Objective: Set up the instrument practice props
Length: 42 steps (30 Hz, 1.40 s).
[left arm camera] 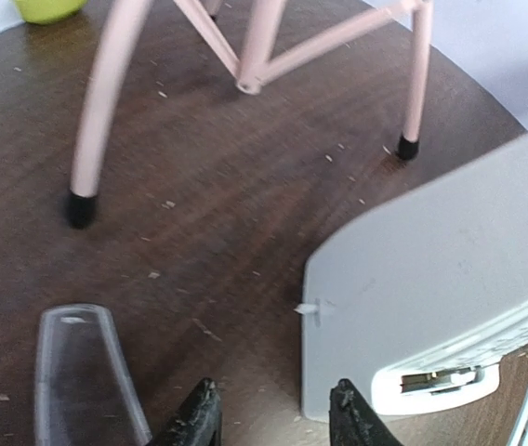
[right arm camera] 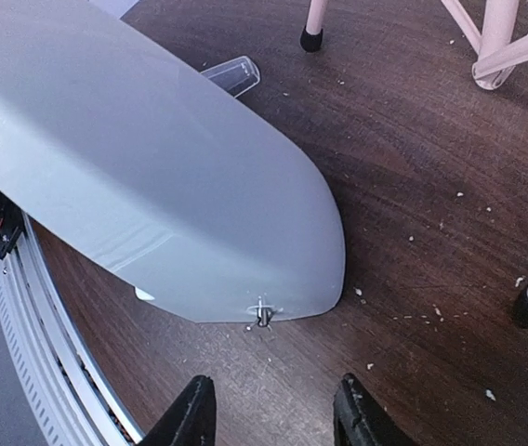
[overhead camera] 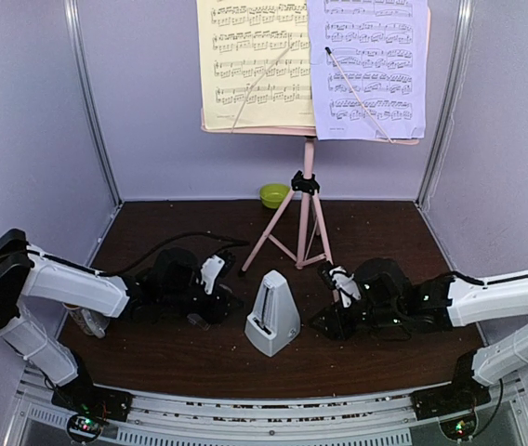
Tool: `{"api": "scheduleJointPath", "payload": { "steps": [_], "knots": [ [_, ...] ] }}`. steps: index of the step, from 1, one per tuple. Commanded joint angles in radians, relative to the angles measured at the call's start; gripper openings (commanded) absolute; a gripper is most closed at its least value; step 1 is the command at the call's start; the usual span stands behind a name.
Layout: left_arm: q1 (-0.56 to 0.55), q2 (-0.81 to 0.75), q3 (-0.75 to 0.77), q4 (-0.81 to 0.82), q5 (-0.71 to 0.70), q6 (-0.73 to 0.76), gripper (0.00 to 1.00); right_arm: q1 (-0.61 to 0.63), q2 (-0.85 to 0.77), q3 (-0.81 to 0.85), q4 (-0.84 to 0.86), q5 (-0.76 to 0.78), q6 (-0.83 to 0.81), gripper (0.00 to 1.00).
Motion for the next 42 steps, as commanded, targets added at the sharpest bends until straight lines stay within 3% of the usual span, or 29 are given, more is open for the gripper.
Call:
{"api": "scheduleJointPath", "payload": {
  "steps": [1,4,11,20,24,26,30,36,37,42],
  "knots": [
    [-0.026,0.075,-0.014,0.162,0.025,-0.052,0.39,0.023,0.082,0.006,0.127,0.071,0.052,0.43],
    [-0.054,0.121,-0.007,0.201,0.028,-0.058,0.37,0.023,0.137,0.02,0.177,0.087,0.053,0.35],
    [-0.117,0.168,-0.029,0.295,0.049,-0.079,0.32,0.005,0.218,0.09,0.196,0.136,0.021,0.28],
    [-0.177,0.178,-0.094,0.478,0.071,-0.099,0.33,-0.063,0.224,0.137,0.164,0.122,-0.079,0.3],
    [-0.161,0.152,-0.197,0.641,0.049,-0.101,0.38,-0.092,0.153,0.127,0.11,0.119,-0.115,0.39],
    [-0.135,0.145,-0.241,0.706,0.04,-0.096,0.47,-0.105,0.098,0.115,0.087,0.112,-0.126,0.49],
    [-0.079,0.145,-0.25,0.675,0.076,-0.021,0.54,-0.107,0.014,0.116,0.033,0.074,-0.13,0.68],
    [-0.078,0.157,-0.257,0.695,0.097,0.194,0.53,-0.099,-0.079,0.136,0.007,0.017,-0.019,0.94],
    [-0.078,0.158,-0.25,0.683,0.086,0.209,0.53,-0.088,-0.083,0.157,-0.009,0.036,0.014,0.99],
    [-0.078,0.15,-0.262,0.718,0.004,0.205,0.53,0.058,-0.026,0.303,-0.179,0.338,0.194,1.0]
  ]
}}
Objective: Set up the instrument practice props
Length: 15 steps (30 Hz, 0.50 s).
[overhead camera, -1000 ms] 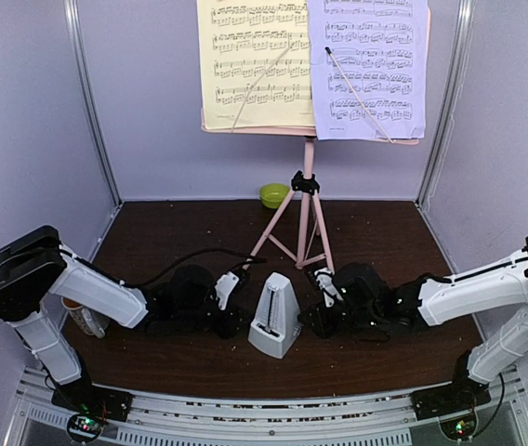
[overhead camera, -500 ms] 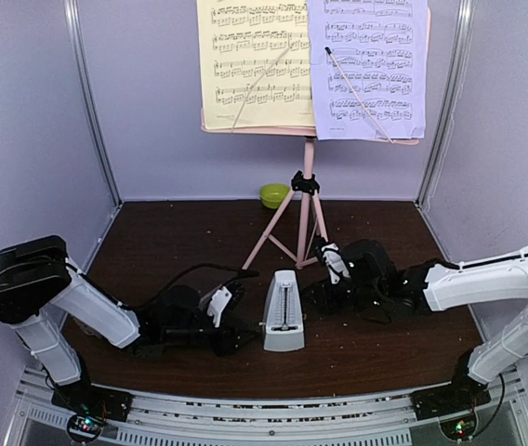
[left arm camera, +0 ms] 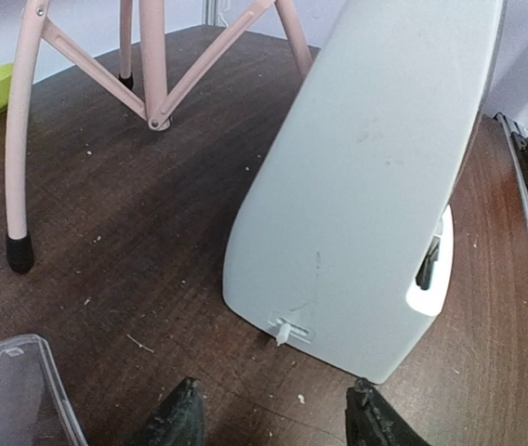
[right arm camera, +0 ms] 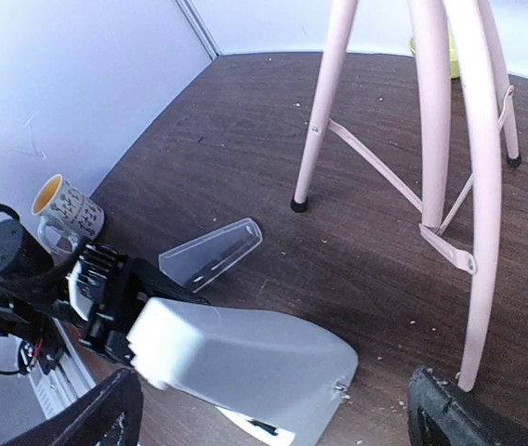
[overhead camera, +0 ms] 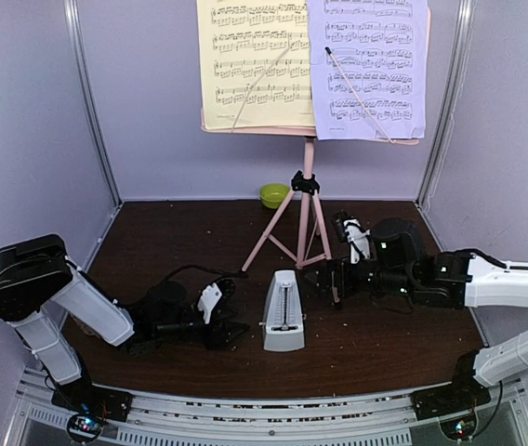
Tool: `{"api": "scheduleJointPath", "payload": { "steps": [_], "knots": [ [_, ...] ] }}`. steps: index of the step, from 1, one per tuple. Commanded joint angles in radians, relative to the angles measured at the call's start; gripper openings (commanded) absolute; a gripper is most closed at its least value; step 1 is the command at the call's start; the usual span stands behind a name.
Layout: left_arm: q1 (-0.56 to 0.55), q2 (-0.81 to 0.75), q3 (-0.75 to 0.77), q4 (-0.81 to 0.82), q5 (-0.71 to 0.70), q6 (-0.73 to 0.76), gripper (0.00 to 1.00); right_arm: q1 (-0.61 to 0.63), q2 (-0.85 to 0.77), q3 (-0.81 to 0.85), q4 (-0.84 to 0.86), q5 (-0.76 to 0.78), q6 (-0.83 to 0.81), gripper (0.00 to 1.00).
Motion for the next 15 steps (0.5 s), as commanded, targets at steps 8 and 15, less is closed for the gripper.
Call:
{"api": "scheduleJointPath", "payload": {
  "steps": [8,15],
  "knots": [
    [-0.001,-0.047,-0.074,0.174,-0.166,0.0,0.55,0.31,0.21,0.289,-0.298,0.58,0.356,1.0],
    [-0.001,-0.089,-0.092,0.187,-0.184,0.022,0.58,0.338,0.396,0.434,-0.465,0.763,0.475,1.0]
  ]
}}
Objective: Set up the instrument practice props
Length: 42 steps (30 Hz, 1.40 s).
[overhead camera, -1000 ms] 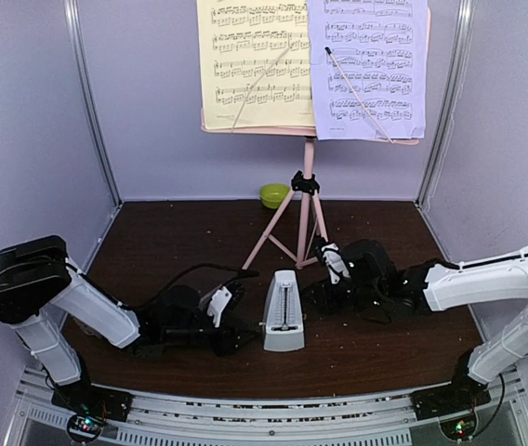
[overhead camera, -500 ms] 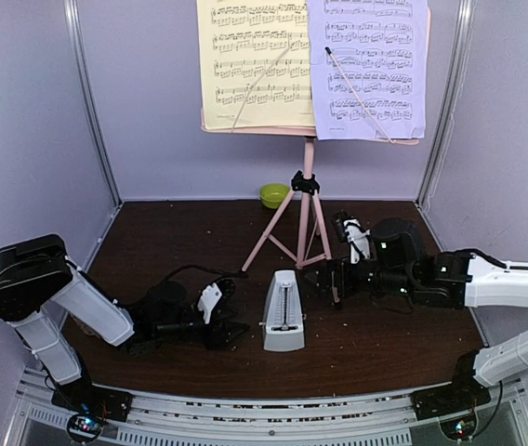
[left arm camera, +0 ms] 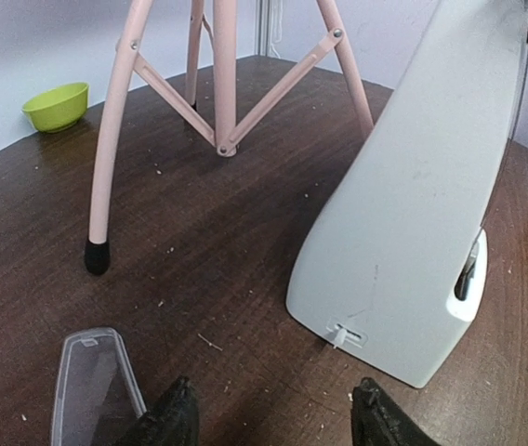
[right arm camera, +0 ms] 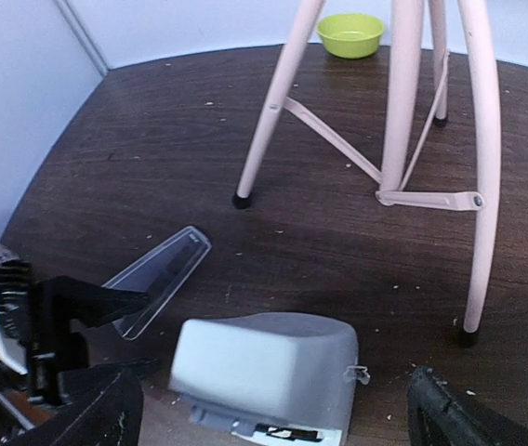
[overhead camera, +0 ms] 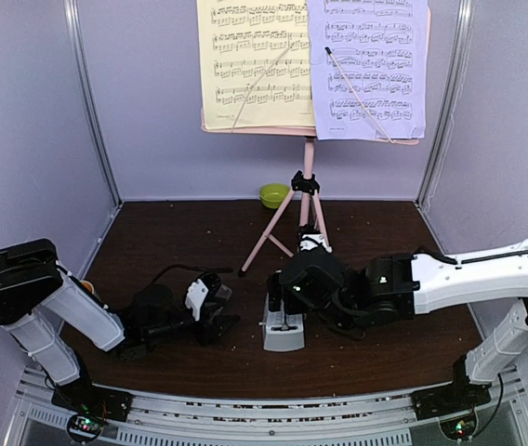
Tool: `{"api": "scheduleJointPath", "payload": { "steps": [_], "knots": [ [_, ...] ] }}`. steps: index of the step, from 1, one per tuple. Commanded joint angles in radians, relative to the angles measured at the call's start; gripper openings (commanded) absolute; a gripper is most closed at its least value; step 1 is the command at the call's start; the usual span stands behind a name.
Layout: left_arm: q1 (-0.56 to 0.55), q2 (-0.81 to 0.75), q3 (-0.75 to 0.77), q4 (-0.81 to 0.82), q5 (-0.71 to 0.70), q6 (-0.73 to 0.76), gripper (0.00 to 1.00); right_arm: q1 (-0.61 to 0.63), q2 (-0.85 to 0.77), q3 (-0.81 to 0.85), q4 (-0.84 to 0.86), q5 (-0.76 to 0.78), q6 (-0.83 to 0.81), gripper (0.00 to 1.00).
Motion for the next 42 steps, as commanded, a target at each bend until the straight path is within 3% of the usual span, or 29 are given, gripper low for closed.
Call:
{"api": "scheduleJointPath", "payload": {
  "steps": [1,13,23,34,42],
  "knots": [
    [-0.001,-0.038,-0.009,0.078,-0.031,0.014,0.57,0.01,0.082,0.08,-0.128,0.18,0.088,1.0],
    [-0.004,-0.029,-0.05,0.09,0.004,0.047,0.61,0.007,0.194,0.088,-0.088,0.19,0.122,0.79],
    [-0.022,-0.022,-0.042,0.072,0.007,0.088,0.61,-0.003,0.108,0.017,-0.003,0.174,0.059,0.44],
    [-0.071,0.066,0.07,0.022,0.074,0.138,0.6,-0.045,-0.069,-0.151,0.207,0.052,-0.113,0.39],
    [-0.118,0.192,0.195,0.0,0.135,0.088,0.5,-0.076,-0.154,-0.275,0.366,-0.046,-0.159,0.36]
  ]
}}
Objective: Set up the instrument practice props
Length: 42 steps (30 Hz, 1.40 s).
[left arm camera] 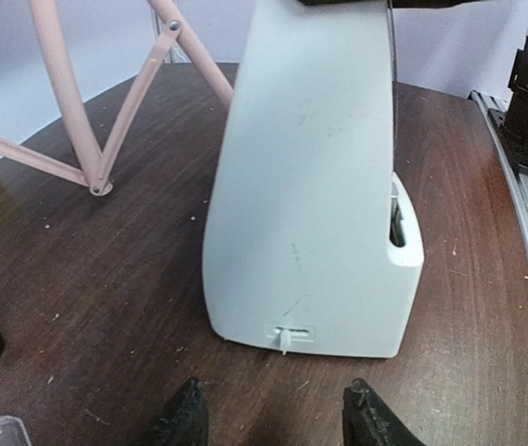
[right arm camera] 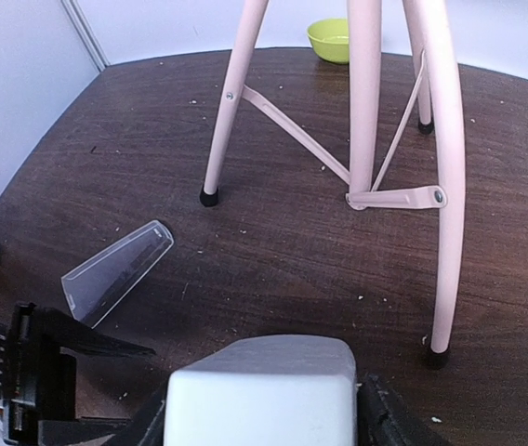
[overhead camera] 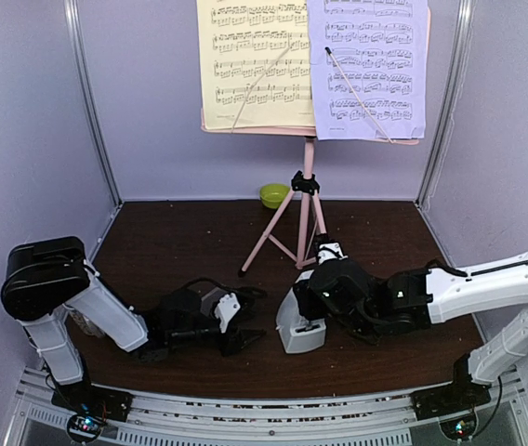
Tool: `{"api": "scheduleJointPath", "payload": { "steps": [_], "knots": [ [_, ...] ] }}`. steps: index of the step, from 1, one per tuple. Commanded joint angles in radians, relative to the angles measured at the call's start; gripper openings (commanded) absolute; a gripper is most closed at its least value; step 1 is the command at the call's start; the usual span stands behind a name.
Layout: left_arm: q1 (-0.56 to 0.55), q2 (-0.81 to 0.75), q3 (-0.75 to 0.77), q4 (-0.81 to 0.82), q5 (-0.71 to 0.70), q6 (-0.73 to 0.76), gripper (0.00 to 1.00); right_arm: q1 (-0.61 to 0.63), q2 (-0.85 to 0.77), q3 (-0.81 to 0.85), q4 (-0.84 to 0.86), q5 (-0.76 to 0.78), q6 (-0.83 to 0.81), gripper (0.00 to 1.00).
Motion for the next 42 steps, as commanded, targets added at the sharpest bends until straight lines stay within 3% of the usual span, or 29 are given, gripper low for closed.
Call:
{"api": "scheduleJointPath", "payload": {
  "steps": [1,12,14,18,25,34,42],
  "knots": [
    [-0.01,0.066,0.064,0.025,0.063,-0.048,0.49,-0.019,-0.075,-0.057,0.179,-0.049,-0.031,0.36],
    [-0.01,0.174,0.12,0.071,0.11,-0.158,0.38,-0.041,-0.135,-0.119,0.258,-0.089,-0.034,0.33],
    [-0.01,0.173,0.114,0.081,0.085,-0.153,0.43,-0.042,-0.139,-0.126,0.271,-0.1,-0.04,0.32],
    [-0.01,0.152,0.076,0.103,0.049,-0.084,0.61,-0.044,-0.146,-0.133,0.282,-0.131,-0.072,0.32],
    [0.001,0.136,0.099,0.007,0.059,0.031,0.68,-0.047,-0.162,-0.161,0.334,-0.193,-0.122,0.31],
    [0.068,0.147,0.109,0.022,0.189,0.068,0.62,-0.046,-0.139,-0.148,0.349,-0.25,-0.146,0.3],
    [0.094,0.147,0.112,0.043,0.233,0.055,0.36,-0.046,-0.12,-0.132,0.351,-0.253,-0.145,0.3]
  ]
}}
